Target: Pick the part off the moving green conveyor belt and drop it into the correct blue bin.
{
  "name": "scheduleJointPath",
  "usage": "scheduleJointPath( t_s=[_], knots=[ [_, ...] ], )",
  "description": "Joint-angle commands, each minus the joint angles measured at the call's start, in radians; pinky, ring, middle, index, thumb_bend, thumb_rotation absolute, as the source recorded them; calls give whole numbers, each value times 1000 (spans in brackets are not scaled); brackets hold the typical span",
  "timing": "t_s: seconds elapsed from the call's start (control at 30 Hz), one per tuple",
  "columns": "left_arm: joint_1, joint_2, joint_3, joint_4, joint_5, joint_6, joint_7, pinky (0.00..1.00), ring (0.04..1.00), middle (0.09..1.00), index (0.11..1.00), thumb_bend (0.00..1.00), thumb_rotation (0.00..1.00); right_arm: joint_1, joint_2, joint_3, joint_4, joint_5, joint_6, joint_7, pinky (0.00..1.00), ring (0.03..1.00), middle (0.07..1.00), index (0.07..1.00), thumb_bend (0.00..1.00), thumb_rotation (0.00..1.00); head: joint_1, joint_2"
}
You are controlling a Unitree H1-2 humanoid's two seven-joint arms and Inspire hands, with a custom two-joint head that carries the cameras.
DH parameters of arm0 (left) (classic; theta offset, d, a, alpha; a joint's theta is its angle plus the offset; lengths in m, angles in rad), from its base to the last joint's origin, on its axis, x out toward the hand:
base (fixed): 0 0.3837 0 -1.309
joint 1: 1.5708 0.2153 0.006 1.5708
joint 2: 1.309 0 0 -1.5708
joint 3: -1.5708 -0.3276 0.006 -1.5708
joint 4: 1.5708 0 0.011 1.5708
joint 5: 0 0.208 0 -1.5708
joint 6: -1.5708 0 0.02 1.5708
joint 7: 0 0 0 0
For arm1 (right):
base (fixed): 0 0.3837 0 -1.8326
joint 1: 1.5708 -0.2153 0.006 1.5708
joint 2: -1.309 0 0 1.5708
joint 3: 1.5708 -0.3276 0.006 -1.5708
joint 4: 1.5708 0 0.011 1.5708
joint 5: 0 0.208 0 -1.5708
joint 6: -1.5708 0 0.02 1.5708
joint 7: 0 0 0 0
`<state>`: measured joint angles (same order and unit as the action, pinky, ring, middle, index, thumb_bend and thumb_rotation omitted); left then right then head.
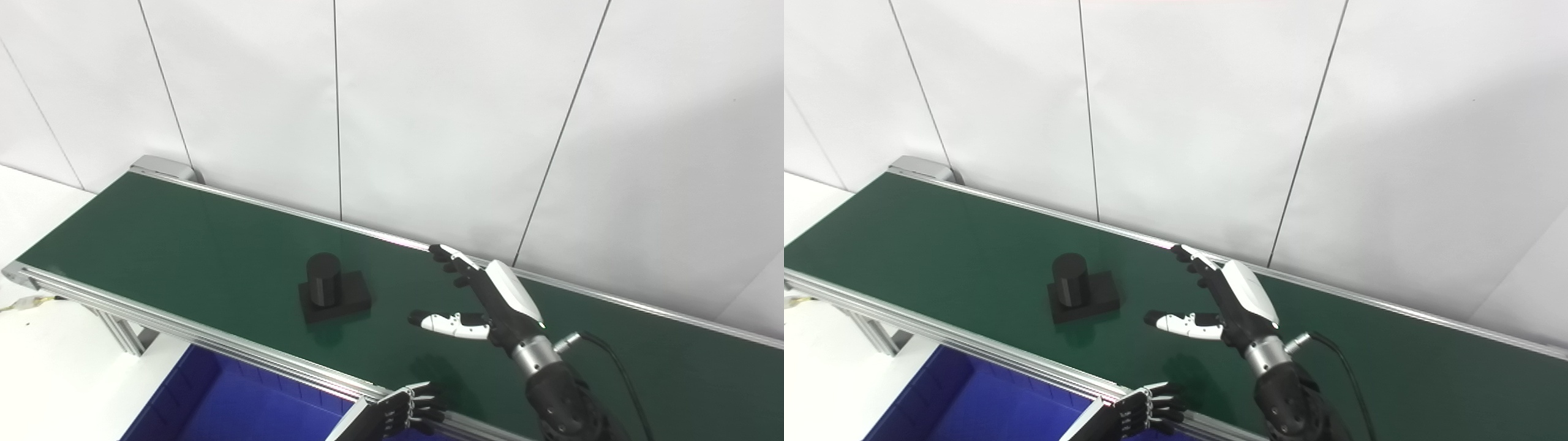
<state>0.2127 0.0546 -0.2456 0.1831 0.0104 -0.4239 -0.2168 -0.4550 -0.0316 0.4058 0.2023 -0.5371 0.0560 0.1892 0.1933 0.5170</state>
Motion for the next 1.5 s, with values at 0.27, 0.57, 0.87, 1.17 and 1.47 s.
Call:
scheduleJointPath(
  t_s=[0.27,0.57,0.87,1.17,1.47],
  knots=[
    [-9,0,-5,-35,-5,-36,-8,697,759,790,843,925,392,-147,77,5,199,21,-106,-78,795,871,884,887,716,457,2,2],
    [-5,-4,-7,-42,1,-36,-3,699,754,790,838,923,398,-216,131,12,418,28,-147,-133,770,863,884,885,771,463,10,11],
    [3,-9,-13,-51,3,-31,-1,707,758,799,841,916,398,-267,175,43,572,17,-210,-186,772,849,860,861,800,448,22,19],
    [7,-19,-15,-56,8,-23,5,723,770,793,799,908,394,-311,204,47,695,18,-271,-241,744,819,837,848,817,454,29,21],
    [16,-28,-18,-66,24,-31,9,706,760,774,763,875,389,-350,227,40,817,31,-323,-282,736,810,823,832,817,426,33,28]
  ],
)
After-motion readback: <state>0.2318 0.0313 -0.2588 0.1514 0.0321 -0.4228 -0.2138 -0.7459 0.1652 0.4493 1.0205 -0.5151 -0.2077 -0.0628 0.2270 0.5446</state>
